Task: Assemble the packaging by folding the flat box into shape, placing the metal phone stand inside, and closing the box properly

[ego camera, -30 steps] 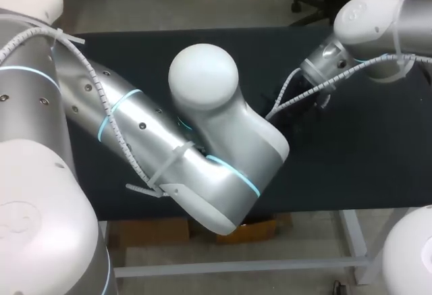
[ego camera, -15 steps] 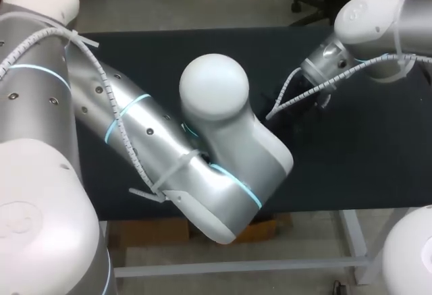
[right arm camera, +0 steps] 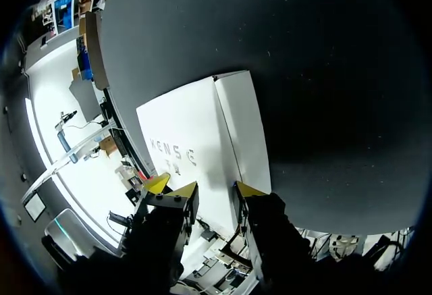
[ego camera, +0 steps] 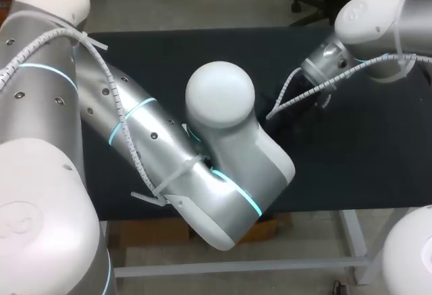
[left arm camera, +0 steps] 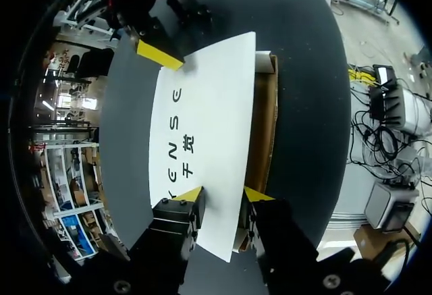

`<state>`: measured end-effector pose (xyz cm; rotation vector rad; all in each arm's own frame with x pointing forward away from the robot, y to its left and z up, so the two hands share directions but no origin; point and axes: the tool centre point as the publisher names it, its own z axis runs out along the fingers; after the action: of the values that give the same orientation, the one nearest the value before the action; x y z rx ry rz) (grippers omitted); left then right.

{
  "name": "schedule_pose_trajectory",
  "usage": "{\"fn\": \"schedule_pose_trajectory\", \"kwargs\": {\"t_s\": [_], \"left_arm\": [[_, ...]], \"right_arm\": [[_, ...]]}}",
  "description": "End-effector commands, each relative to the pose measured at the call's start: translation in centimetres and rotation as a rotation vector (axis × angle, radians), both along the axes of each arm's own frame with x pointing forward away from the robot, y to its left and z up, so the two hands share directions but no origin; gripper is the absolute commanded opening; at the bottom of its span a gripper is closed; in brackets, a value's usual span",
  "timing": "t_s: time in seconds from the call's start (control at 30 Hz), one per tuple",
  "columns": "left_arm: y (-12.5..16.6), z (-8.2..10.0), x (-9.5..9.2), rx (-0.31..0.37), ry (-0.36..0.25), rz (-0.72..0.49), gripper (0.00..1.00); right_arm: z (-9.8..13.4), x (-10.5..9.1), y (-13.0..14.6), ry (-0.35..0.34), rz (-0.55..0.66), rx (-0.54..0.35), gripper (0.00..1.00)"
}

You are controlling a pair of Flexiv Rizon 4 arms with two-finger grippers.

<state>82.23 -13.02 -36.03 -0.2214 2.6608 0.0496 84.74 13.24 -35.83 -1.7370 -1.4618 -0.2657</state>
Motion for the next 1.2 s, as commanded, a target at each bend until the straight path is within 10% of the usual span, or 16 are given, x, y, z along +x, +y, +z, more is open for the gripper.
{"fn": "schedule_pose_trajectory", "kwargs": {"t_s": [0.03, 0.8, 1.2], "left_arm": [[-0.5, -0.6, -0.2, 0.005, -0.006, 0.004, 0.34], [-0.4, -0.3, -0.5, -0.002, -0.008, -0.001, 0.36], [-0.4, -0.3, -0.5, 0.0, -0.007, -0.001, 0.36]], "right_arm": [[0.1, 0.1, 0.1, 0.002, 0.003, 0.001, 0.31], [0.9, -0.2, -0.4, -0.019, -0.006, 0.01, 0.27], [2.2, -0.7, -1.1, -0.072, -0.018, 0.024, 0.0]]}}
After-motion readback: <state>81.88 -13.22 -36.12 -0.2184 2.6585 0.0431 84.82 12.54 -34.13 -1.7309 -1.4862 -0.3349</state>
